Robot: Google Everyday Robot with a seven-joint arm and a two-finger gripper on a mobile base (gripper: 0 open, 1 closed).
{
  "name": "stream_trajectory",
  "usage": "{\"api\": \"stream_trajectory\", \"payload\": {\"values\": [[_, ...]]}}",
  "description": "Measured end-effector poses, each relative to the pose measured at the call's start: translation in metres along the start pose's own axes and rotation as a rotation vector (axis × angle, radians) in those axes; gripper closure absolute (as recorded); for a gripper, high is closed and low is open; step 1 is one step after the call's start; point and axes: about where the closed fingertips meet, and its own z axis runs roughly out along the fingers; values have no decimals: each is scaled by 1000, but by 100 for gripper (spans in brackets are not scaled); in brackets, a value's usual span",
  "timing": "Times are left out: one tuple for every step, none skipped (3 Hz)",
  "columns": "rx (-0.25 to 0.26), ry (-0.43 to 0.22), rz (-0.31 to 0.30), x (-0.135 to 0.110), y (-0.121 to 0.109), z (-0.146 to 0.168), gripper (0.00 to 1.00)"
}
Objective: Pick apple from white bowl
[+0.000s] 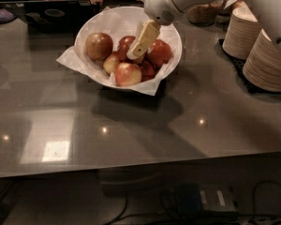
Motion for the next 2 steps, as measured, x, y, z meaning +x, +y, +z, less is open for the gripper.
{"api": "stream_trajectory", "payload": {"values": [[-22, -48, 16, -12, -7, 18, 0], [-40, -66, 27, -20, -11, 28, 0]]}}
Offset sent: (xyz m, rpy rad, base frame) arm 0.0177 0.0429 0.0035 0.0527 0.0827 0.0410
